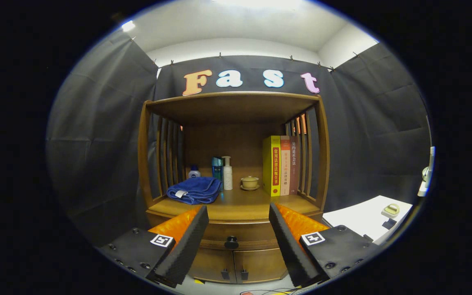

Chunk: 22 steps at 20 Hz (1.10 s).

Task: Pull open the drawer, take out the items inside it, and place them on the countertop above the cabinet.

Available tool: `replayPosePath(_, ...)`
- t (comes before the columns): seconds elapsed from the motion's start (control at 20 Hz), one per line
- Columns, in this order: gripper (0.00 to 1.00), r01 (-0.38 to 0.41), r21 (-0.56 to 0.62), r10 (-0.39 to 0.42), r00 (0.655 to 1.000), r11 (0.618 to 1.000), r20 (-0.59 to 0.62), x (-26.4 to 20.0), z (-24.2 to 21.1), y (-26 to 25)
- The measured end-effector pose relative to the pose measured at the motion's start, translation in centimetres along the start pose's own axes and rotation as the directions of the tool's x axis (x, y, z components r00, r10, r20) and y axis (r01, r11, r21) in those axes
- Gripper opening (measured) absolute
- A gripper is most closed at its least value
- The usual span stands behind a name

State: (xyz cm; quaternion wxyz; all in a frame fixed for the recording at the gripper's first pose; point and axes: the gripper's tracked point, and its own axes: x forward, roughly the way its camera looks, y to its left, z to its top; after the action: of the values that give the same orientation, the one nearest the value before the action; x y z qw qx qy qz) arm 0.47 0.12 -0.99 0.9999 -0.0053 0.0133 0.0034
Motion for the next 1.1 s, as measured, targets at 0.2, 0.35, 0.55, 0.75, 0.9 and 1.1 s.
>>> replayPosePath(0.2,0.98,-0.014,0.004,0.014,0.998,1.000,-0.061,1.7,-3.3,0.8)
replayPosePath(0.35,0.98,-0.026,0.004,0.026,0.992,1.000,-0.121,3.6,-6.8,1.4)
replayPosePath(0.55,0.98,-0.025,-0.026,0.019,0.979,0.999,-0.202,6.2,-11.7,1.3)
replayPosePath(0.75,0.98,-0.033,-0.015,0.028,0.964,0.999,-0.266,8.4,-15.1,1.5)
replayPosePath(0.9,0.98,-0.030,0.008,0.031,0.954,1.000,-0.297,10.1,-17.0,1.5)
replayPosePath(1.1,0.99,-0.022,0.000,0.021,0.945,1.000,-0.326,12.4,-18.8,1.3)
